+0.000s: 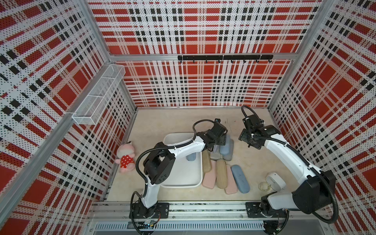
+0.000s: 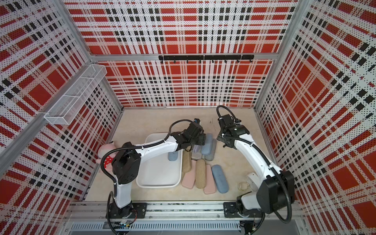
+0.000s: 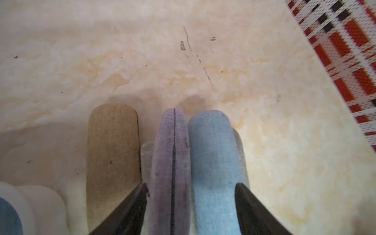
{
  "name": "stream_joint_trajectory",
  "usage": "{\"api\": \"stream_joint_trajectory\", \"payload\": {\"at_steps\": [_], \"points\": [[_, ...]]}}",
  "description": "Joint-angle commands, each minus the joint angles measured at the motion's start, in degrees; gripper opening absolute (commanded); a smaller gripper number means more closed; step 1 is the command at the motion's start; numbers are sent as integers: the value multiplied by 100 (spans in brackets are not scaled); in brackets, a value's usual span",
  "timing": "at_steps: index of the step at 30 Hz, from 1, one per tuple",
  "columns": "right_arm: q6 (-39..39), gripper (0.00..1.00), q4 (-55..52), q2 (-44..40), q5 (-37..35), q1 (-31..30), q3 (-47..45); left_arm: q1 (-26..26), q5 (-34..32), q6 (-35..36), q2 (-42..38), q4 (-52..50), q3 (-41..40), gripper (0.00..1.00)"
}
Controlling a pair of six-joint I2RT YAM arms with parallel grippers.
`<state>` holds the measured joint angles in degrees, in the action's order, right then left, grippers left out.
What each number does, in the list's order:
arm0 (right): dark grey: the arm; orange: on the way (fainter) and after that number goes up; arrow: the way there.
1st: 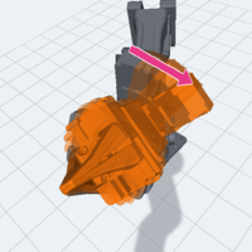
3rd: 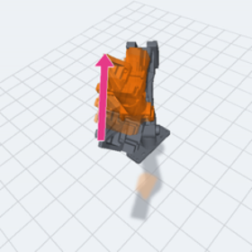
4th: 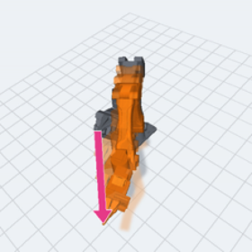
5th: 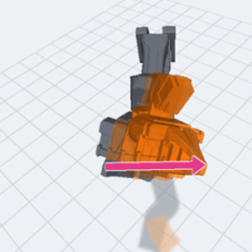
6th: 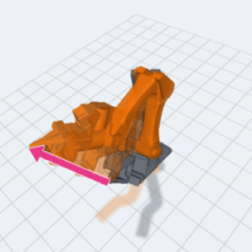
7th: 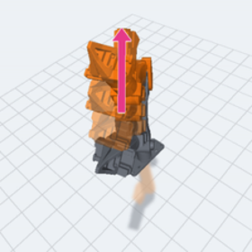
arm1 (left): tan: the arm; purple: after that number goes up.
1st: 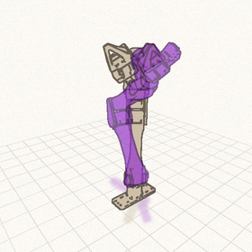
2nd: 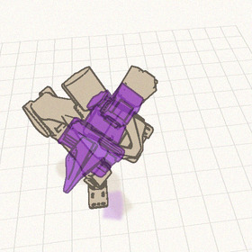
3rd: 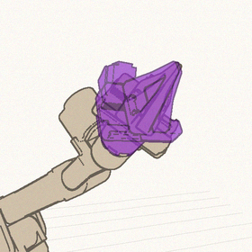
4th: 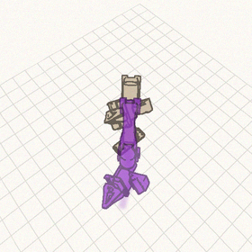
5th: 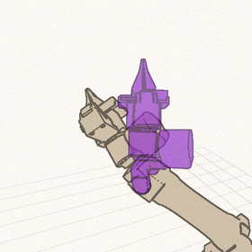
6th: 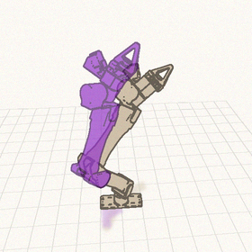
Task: Put the glasses cases into the storage boxes
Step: Pick up the glasses case.
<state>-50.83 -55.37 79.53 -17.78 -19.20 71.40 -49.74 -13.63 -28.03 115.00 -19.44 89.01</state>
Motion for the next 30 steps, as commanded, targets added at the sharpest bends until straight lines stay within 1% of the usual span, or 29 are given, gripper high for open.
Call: {"api": "stream_joint_trajectory", "payload": {"at_steps": [1, 5, 9, 16, 28, 30], "points": [[-67, 78, 30, -143, 33, 46, -63, 30, -470, 140, 161, -379, 294, 70], [-69, 78, 42, -218, 51, 67, -58, 89, -711, 84, 251, -593, 337, 68], [-50, 77, 43, -232, 36, 83, -25, 190, -806, -40, 144, -609, 169, 66], [-21, 77, 34, -217, 46, 83, 5, 346, -997, -222, 83, -740, 103, 65], [69, 77, -125, -287, -80, 92, 194, 467, -1179, -387, 343, -1192, 503, 61], [81, 77, -115, -330, -86, 92, 225, 435, -1176, -367, 296, -1189, 584, 62]]}}
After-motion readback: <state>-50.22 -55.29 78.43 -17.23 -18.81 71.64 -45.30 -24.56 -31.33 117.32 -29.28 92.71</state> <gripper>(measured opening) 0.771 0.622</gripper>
